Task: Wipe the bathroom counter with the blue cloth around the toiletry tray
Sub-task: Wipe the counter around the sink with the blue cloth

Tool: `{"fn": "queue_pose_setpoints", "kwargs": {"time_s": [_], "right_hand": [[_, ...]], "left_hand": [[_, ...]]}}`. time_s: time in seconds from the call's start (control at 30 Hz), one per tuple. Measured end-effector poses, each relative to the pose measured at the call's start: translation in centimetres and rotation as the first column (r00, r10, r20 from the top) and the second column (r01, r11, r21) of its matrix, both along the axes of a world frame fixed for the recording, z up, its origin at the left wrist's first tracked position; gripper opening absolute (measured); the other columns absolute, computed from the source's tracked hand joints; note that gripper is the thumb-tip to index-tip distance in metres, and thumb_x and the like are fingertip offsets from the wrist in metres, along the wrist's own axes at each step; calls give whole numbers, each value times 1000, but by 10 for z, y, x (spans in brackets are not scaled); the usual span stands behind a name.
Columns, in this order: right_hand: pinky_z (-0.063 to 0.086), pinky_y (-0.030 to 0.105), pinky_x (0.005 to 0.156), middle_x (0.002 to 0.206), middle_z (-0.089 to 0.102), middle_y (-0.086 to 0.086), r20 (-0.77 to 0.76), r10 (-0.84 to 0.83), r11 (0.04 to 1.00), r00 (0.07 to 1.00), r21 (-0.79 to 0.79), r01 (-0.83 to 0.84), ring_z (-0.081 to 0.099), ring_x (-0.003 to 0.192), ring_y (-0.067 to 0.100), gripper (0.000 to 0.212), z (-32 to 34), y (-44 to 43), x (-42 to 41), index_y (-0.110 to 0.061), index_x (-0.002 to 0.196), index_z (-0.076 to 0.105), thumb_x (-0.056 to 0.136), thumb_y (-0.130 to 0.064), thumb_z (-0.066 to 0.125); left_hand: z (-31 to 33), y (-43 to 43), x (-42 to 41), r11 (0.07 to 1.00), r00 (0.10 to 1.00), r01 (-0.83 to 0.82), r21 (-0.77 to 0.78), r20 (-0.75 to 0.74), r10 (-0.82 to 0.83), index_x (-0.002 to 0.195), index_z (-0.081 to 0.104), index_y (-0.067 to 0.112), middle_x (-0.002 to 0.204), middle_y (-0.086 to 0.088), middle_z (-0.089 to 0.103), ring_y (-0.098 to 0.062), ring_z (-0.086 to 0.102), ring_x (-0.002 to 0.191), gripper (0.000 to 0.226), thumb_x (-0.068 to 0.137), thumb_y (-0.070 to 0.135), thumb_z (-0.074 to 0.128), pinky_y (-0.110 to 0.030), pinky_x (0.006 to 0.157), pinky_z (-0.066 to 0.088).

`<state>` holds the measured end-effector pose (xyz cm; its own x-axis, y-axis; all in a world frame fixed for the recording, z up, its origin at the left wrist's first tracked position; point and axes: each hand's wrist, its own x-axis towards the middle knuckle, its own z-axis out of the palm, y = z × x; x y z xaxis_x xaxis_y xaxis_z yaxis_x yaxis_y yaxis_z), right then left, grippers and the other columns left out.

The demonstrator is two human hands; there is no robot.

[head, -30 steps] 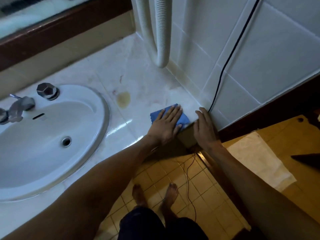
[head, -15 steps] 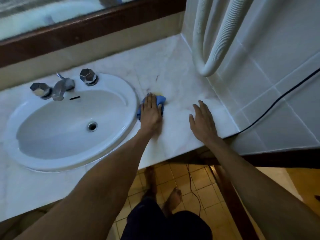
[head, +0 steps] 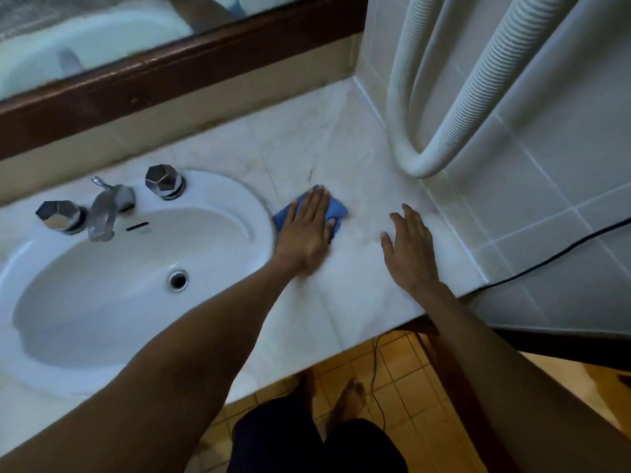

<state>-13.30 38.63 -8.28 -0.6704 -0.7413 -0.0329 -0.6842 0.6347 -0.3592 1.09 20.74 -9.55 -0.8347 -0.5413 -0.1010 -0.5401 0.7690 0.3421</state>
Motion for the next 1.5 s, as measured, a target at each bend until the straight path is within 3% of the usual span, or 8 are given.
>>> {"fn": "queue_pose_setpoints", "kwargs": {"time_s": [0.13,0.3,0.4,0.7,0.87,1.07,1.27,1.5], "right_hand": [[32,47,113,154,36,17,-33,-43,999,999,-4,43,34,142,32,44,-5,-8,4,-7,137,47,99,-29,49],[31,48,114,154,36,19,-51,-92,995,995,-32,90,33,142,33,40,-11,-29,3,-7,134,48,99,-26,49],[27,52,116,155,34,19,-38,-113,993,993,-29,112,30,145,33,43,-14,-44,-1,-7,138,45,100,-26,47],[19,49,121,158,31,16,-17,-25,995,1000,-100,23,27,147,29,45,-18,-84,4,-7,142,45,100,-24,44],[16,46,122,161,26,14,4,-2,994,1000,-108,2,23,149,27,47,-18,-121,3,-10,145,41,101,-26,42],[19,50,121,160,27,18,-67,-4,996,998,-84,-1,25,148,31,47,-16,-173,-28,-7,145,41,102,-26,43],[22,47,120,158,33,15,-146,-155,985,977,-96,142,28,147,29,49,-29,-185,-44,-9,144,42,102,-34,37],[27,41,117,156,38,8,-187,-202,975,961,-132,180,33,145,23,46,-24,-187,-45,-14,139,48,98,-34,44]], "left_hand": [[2,-6,-36,974,974,-225,32,18,225,159,11,7,168,-8,7,-21,3,155,62,107,38,21,-46,125,6],[1,43,7,997,1000,18,73,-20,-17,160,6,13,169,-2,2,-16,-2,155,63,107,42,23,-38,126,-3],[-1,25,5,995,998,54,82,-28,-52,161,4,15,169,0,1,-14,-3,155,64,106,45,23,-37,125,-4],[-2,-135,-54,974,974,-223,35,40,222,160,3,9,169,-7,1,-20,-2,155,64,106,42,14,-43,125,0],[-3,-96,-47,885,887,-463,48,21,462,160,1,9,169,-6,0,-20,-2,155,67,106,44,18,-43,125,-3],[2,-92,-44,925,932,-363,108,39,361,160,-5,12,168,-3,-8,-18,-10,155,66,107,46,17,-43,125,-7],[-1,-220,-46,940,940,-338,40,70,335,160,3,14,169,-5,2,-22,0,155,65,105,45,16,-47,125,1],[-3,-217,-65,942,941,-328,-64,69,332,160,6,11,168,-9,5,-24,3,155,66,105,47,14,-47,125,1]]}}
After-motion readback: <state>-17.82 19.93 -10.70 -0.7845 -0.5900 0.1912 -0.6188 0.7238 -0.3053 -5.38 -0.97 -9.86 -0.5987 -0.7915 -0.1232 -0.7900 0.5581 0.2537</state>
